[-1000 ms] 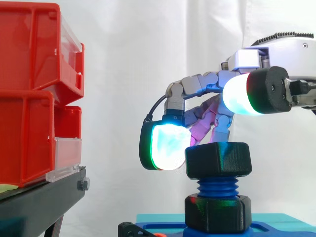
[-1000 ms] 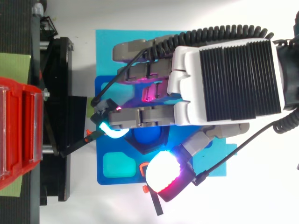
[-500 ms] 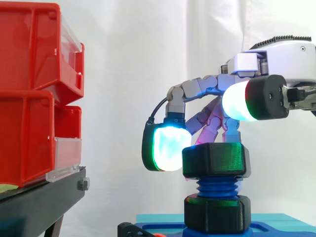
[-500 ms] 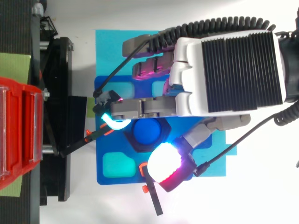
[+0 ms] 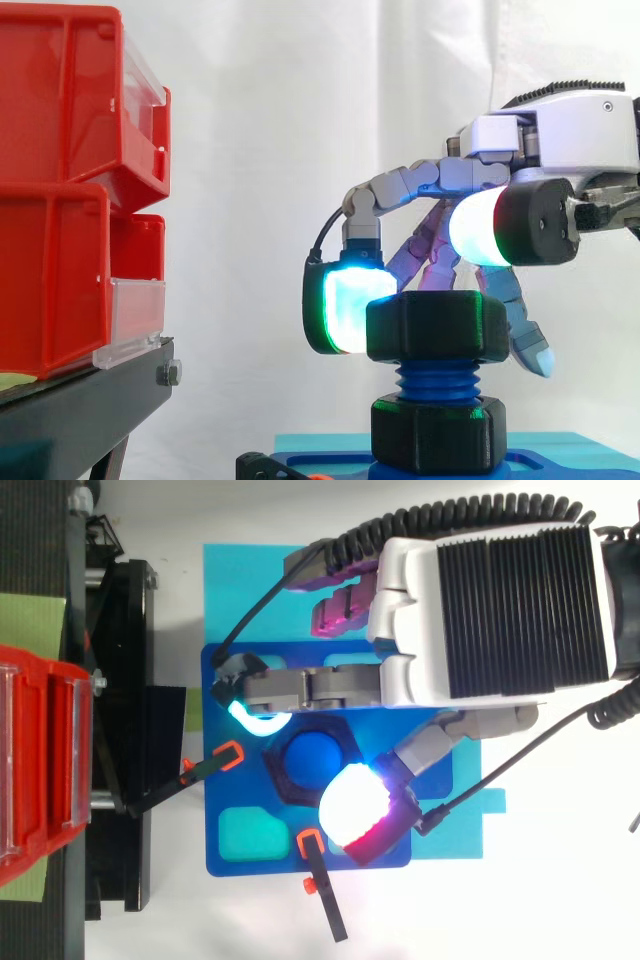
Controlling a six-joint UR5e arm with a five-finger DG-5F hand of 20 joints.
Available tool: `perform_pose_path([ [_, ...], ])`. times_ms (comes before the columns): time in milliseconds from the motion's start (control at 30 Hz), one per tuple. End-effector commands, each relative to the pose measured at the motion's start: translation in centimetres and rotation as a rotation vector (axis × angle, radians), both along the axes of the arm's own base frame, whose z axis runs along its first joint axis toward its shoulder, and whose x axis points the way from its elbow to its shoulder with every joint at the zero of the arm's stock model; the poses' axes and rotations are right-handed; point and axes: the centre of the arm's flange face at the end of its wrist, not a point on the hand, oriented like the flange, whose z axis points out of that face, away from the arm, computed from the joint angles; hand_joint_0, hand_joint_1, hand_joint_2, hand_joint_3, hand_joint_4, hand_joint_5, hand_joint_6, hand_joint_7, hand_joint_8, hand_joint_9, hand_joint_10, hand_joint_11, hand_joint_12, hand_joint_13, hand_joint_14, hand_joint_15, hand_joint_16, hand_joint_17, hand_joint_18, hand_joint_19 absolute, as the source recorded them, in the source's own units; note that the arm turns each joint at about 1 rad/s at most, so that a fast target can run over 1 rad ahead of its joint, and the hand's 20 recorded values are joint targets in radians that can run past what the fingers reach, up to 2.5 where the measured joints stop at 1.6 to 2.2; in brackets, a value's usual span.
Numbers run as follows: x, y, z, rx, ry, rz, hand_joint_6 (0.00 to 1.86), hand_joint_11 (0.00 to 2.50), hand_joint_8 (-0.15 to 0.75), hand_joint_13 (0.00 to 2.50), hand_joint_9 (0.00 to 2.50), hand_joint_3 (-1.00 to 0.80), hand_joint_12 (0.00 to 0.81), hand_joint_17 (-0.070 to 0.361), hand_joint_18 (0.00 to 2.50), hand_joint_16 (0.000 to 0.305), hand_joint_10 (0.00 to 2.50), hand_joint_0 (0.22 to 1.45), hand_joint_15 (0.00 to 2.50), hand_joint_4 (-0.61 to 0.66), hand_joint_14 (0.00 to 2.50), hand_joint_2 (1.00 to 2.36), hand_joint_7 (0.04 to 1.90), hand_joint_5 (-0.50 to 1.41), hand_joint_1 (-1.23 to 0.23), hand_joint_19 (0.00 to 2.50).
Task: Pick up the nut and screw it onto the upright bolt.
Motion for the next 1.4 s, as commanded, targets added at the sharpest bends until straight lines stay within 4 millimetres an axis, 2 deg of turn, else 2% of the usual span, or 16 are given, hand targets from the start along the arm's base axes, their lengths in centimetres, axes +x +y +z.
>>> perform_pose_path([
  [0,0.0,-0.2,0.0,-0.001,0.0,-0.002,0.64,0.27,0.219,1.24,1.88,-0.5,0.162,0.022,0.88,0.01,0.01,0.52,0.05,0.07,0.0,1.0,1.19,0.07,-0.21,0.09],
  [233,-0.1,-0.7,0.0,-0.003,0.001,-0.008,0.65,0.31,0.21,1.31,1.95,-0.5,0.156,0.02,0.98,0.009,0.01,0.52,0.06,0.07,0.0,1.0,1.2,0.07,-0.22,0.16],
  [267,-0.1,-0.7,0.0,-0.003,0.001,-0.008,0.63,0.3,0.227,1.29,1.89,-0.5,0.166,0.024,0.97,0.011,0.01,0.52,0.07,0.07,0.0,1.0,1.22,0.07,-0.2,0.15],
  [367,-0.1,-0.9,0.0,-0.004,-0.001,-0.006,0.5,0.27,0.254,1.17,1.71,-0.5,0.194,0.038,0.86,0.017,0.01,0.51,0.06,0.12,0.0,1.0,1.46,0.06,-0.16,0.15],
  [433,-0.1,-0.8,0.0,-0.004,-0.004,-0.002,0.5,0.25,0.265,1.12,1.64,-0.5,0.206,0.047,0.83,0.021,0.01,0.51,0.06,0.12,0.0,1.0,1.38,0.03,-0.15,0.16],
  [500,-0.1,-0.8,0.1,-0.004,-0.007,0.001,0.51,0.22,0.256,1.04,1.51,-0.5,0.224,0.052,0.77,0.023,0.01,0.5,0.06,0.18,0.0,1.0,1.15,-0.01,-0.13,0.15],
  [600,0.3,-0.5,1.1,-0.003,-0.026,0.007,0.5,0.19,0.254,0.93,1.38,-0.5,0.241,0.062,0.7,0.028,0.01,0.5,0.04,0.23,0.0,1.0,0.97,-0.05,-0.12,0.16],
  [733,0.6,-0.1,2.1,-0.002,-0.036,0.014,0.5,0.09,0.254,0.8,1.2,-0.5,0.263,0.07,0.59,0.031,0.0,0.48,0.01,0.21,0.0,1.0,0.82,-0.09,-0.11,0.13],
  [1033,0.8,0.9,2.1,-0.003,-0.038,0.023,0.5,0.0,0.255,0.59,1.0,-0.5,0.29,0.077,0.34,0.034,0.0,0.47,0.0,0.19,0.0,1.0,0.74,-0.1,-0.09,0.02],
  [1100,0.8,1.4,2.1,-0.003,-0.038,0.027,0.5,0.0,0.255,0.46,0.89,-0.5,0.307,0.079,0.15,0.035,0.0,0.47,0.0,0.19,0.0,1.0,0.75,-0.09,-0.07,0.0],
  [1200,0.9,1.9,2.0,0.0,-0.033,0.03,0.5,0.0,0.248,0.36,0.78,-0.5,0.323,0.081,0.0,0.036,0.0,0.47,0.0,0.18,0.0,1.0,0.75,-0.08,-0.05,0.0],
  [1367,0.8,2.9,1.9,0.0,-0.02,0.029,0.5,0.0,0.24,0.27,0.66,-0.5,0.336,0.087,0.0,0.039,0.0,0.46,0.0,0.17,0.0,1.0,0.81,-0.06,-0.04,0.0],
])
